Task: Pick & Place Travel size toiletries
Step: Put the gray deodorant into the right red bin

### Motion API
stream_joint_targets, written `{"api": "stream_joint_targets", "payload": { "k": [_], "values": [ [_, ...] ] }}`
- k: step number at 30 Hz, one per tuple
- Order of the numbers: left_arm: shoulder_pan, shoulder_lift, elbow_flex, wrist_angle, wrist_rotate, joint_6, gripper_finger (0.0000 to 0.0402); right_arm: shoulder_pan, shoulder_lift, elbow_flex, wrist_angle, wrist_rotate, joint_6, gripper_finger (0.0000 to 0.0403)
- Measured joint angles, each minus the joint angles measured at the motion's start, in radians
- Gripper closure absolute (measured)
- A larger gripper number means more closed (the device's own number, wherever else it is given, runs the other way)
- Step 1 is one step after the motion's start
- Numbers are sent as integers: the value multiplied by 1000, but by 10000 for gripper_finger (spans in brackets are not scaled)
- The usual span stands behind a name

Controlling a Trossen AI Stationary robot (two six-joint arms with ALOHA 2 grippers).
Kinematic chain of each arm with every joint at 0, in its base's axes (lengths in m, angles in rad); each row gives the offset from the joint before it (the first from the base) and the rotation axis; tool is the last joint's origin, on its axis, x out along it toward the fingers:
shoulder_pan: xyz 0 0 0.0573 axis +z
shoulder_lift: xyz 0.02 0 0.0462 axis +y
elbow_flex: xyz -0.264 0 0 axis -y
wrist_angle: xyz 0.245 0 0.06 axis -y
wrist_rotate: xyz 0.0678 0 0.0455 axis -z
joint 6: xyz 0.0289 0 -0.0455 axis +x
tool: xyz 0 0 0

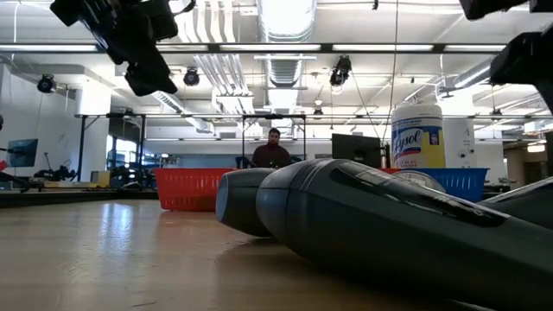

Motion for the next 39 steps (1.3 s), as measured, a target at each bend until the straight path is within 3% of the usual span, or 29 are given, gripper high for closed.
{"api": "stream_joint_targets", "payload": {
  "k": [10, 20, 25, 39],
  "values": [
    [-3, 1, 0, 3, -73, -15, 207, 42, 7, -23, 59, 147, -48, 34],
    [-3, 1, 0, 9, -84, -15, 207, 41, 8, -167, 191, 150, -3, 34],
    [-3, 1, 0, 10, -99, -14, 207, 39, 8, -217, 343, 146, -33, 34],
    [-3, 1, 0, 10, -99, -15, 207, 35, 19, -290, 452, 249, 1, 35]
  ]
}}
